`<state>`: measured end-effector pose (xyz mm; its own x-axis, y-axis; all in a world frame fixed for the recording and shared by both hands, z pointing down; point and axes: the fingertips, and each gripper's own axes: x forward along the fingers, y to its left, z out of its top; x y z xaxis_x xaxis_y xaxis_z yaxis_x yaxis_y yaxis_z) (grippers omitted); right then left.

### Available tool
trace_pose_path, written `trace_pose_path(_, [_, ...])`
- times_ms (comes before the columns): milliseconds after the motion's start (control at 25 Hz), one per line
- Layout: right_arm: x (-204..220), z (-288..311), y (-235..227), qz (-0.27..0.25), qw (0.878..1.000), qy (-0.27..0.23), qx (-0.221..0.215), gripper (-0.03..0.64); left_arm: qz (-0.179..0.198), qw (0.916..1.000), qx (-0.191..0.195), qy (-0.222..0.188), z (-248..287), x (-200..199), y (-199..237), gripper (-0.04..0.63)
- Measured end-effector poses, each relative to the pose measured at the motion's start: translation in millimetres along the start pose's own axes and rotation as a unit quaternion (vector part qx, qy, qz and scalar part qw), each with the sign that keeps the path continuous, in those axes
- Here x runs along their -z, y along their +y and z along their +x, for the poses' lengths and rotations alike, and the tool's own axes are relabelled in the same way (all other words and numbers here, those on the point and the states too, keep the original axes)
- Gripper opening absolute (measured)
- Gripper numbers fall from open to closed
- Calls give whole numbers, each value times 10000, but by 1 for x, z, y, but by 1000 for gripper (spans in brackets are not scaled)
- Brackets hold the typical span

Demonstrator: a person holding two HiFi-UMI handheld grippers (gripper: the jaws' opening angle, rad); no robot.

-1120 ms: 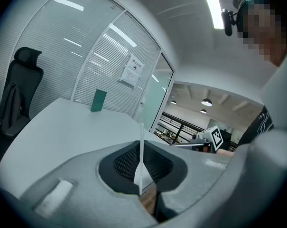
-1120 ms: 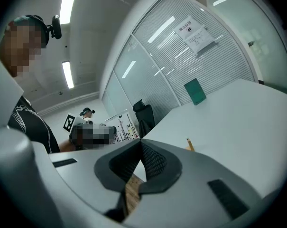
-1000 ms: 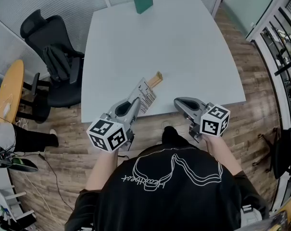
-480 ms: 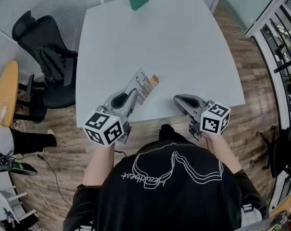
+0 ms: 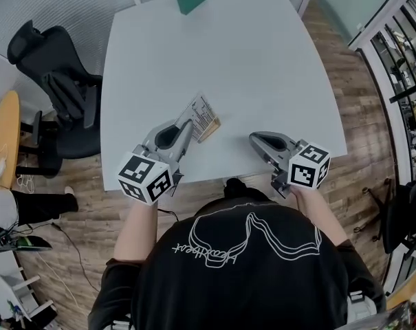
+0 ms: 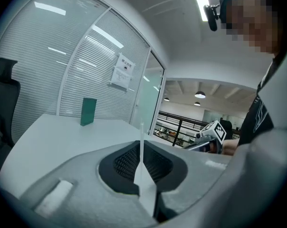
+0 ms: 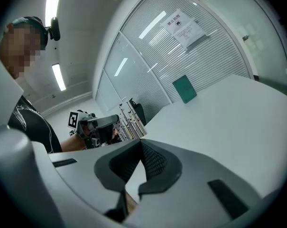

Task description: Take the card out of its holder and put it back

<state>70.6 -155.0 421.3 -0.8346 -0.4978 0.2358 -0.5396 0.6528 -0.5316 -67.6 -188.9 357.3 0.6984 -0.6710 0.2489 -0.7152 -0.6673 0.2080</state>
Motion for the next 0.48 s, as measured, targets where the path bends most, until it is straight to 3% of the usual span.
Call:
trace_pose_path(280, [3,-3,-18,134,9997,172,102,9,555,9981,186,198,17,13,8,25])
trace_pose_path(480, [4,2,-28,187,9992,297,171,9,748,9958,431,316,28,28,17,25])
